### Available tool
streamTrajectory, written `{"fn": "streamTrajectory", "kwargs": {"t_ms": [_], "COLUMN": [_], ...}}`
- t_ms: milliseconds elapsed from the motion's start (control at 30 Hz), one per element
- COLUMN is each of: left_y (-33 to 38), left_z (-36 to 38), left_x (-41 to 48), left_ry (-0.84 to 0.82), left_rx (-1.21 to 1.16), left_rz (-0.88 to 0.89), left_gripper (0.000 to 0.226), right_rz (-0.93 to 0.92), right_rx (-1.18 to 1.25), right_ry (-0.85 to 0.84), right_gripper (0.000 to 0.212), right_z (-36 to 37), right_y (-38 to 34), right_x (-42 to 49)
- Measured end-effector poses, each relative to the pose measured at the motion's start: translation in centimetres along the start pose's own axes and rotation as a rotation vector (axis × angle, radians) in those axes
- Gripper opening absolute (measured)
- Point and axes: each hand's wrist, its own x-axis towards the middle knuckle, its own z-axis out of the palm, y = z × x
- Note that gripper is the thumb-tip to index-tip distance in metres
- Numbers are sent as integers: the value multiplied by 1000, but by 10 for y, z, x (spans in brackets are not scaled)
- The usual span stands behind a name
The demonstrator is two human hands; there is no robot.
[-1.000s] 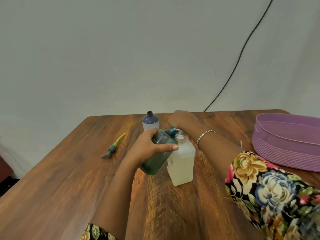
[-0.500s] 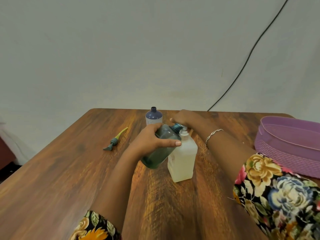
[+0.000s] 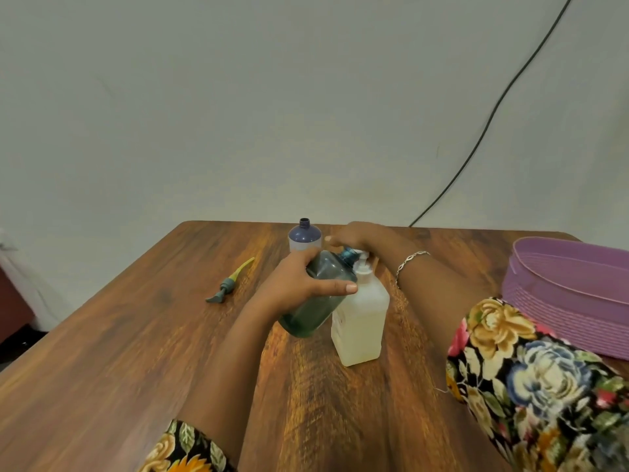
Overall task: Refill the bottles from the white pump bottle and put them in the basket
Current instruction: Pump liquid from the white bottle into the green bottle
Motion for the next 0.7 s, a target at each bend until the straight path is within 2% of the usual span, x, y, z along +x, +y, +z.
{"fn": "streamTrajectory", "kwargs": {"t_ms": [200, 300, 433, 500, 600, 700], "left_y": [-5, -4, -2, -1, -2, -3], "left_z": [6, 6, 2, 1, 3, 4], "left_x": [0, 0, 0, -1, -2, -1], "left_ry": [-36, -21, 8, 8, -18, -35], "left_rx": [6, -31, -41, -30, -18, -21], "left_rz": [-19, -12, -9, -11, -3, -16], "left_gripper": [59, 65, 71, 66, 47, 61], "right_rz": [5, 3, -15, -33, -42, -19], "right_rx": [-29, 36, 127, 106, 14, -71], "right_ry": [80, -2, -50, -37, 1, 78], "right_gripper": [42, 40, 56, 48, 39, 35], "right_z": [11, 4, -5, -4, 3, 9], "right_y": [12, 8, 3, 2, 5, 8], "right_x": [11, 4, -3, -2, 9, 22]}}
